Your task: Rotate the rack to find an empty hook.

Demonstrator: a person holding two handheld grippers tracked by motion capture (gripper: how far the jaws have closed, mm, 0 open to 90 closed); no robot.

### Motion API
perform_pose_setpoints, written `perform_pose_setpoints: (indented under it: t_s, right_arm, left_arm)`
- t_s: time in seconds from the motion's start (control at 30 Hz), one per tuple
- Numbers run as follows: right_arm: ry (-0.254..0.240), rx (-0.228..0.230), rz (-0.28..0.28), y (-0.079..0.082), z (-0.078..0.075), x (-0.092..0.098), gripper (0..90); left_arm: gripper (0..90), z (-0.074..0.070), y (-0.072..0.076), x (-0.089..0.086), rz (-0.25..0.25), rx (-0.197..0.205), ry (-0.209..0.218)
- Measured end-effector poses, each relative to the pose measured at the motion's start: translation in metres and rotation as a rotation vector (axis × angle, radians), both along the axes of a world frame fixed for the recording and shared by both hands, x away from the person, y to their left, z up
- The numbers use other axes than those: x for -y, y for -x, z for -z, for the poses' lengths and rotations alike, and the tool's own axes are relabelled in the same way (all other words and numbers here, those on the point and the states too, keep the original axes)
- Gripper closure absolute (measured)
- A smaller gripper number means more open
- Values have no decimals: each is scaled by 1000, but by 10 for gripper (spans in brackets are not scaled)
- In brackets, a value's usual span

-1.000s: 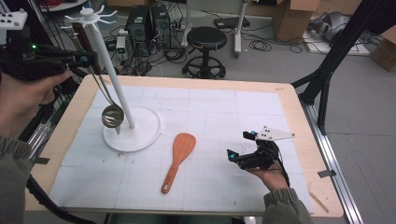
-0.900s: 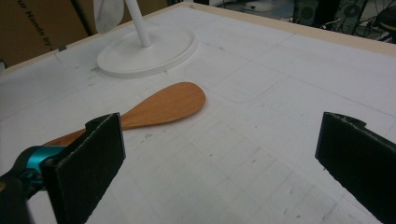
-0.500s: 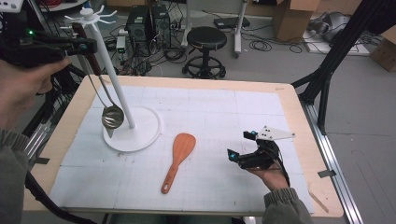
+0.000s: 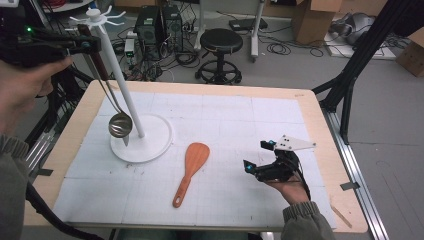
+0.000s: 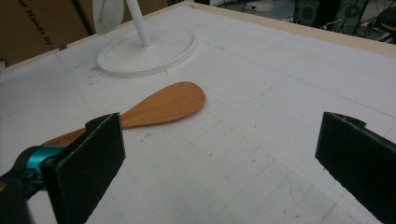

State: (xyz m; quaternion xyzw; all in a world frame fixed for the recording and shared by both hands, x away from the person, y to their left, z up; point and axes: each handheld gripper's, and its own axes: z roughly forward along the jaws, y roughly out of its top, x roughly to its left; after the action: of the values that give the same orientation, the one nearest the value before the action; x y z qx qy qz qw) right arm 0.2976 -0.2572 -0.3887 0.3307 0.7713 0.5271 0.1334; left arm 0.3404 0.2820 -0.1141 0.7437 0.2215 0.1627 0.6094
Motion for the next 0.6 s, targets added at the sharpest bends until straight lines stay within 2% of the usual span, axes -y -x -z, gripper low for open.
perform_pose_setpoints:
  t_s: [0.13,0.6]
  right_arm:
    - [1,-3,1,0,0,0,3]
    - [6,-1,-6,0,0,0,3]
  left_arm:
    - [897,0,-2,-6,-19,2,15]
    - [896,2,-5,-21,-56,4,13]
